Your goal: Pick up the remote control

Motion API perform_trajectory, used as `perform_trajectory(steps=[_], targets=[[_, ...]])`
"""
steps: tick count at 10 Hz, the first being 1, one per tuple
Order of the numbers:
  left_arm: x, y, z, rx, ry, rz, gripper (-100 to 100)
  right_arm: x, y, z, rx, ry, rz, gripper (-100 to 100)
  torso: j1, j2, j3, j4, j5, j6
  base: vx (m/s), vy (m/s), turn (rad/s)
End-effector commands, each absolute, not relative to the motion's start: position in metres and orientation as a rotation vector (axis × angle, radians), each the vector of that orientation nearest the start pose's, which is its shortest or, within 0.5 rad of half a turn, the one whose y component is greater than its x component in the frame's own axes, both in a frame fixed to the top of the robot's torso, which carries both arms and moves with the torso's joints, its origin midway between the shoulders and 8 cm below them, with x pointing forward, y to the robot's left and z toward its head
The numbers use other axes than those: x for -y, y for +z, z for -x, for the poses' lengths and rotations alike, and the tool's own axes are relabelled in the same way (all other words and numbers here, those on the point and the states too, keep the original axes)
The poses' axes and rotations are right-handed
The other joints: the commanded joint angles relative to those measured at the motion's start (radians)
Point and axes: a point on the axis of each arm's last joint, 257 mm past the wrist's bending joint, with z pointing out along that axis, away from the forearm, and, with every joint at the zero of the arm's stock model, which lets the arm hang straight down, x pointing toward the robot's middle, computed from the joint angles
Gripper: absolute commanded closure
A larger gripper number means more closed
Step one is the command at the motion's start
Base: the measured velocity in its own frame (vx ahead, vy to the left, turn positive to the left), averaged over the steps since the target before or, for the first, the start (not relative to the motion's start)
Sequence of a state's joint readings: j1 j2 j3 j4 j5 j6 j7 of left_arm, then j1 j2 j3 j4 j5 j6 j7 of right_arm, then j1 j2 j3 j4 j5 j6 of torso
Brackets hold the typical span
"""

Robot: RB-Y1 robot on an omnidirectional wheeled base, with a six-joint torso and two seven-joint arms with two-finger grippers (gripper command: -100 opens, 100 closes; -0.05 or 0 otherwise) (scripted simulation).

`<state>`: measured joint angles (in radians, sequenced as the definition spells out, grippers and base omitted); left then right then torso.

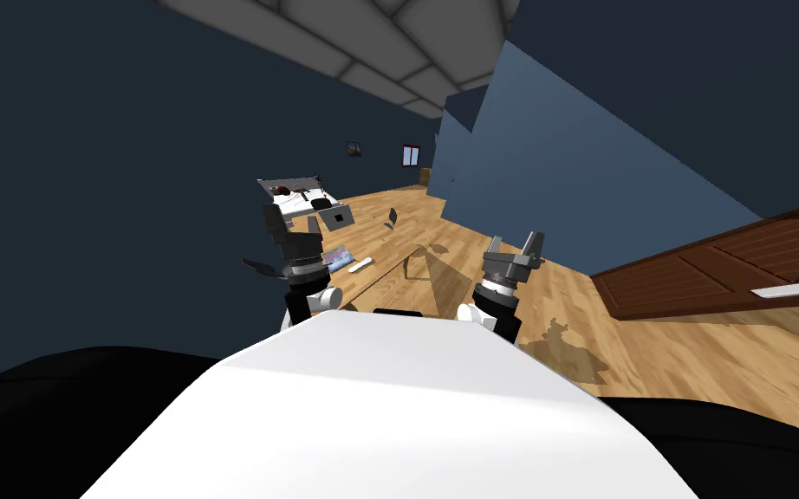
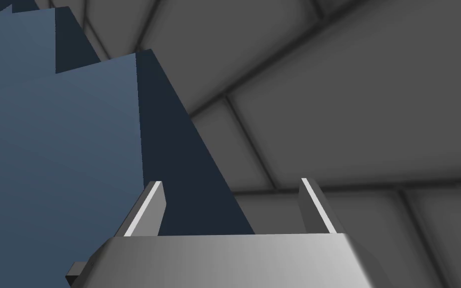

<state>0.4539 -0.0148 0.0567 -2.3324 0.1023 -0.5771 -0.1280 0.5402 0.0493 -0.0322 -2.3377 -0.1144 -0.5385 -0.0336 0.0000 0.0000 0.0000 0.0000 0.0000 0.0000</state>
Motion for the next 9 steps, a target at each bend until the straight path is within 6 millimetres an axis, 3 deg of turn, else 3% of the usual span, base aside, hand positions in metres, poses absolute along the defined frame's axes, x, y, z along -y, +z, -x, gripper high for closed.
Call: perform_trajectory(steps=[1,5,9], targets=[[-0.298,0.073,-0.318,-0.476,-1.253,0.535,-100,0.31,0.044,-0.316,-0.443,1.365,-0.715,0,0.0,0.0,0.0,0.0,0.0,0.0,-0.003,-0.008,-0.082],[-0.29,0.057,-0.343,-0.59,-1.324,0.561,-100,0.31,0.044,-0.316,-0.443,1.365,-0.714,0,0.0,0.0,0.0,0.0,0.0,0.0,0.001,-0.01,-0.179],[-0.289,0.021,-0.379,-0.732,-1.416,0.675,-100,0.31,0.044,-0.316,-0.443,1.365,-0.714,0,0.0,-0.001,-0.001,0.0,0.0,0.0,0.014,-0.01,-0.278]])
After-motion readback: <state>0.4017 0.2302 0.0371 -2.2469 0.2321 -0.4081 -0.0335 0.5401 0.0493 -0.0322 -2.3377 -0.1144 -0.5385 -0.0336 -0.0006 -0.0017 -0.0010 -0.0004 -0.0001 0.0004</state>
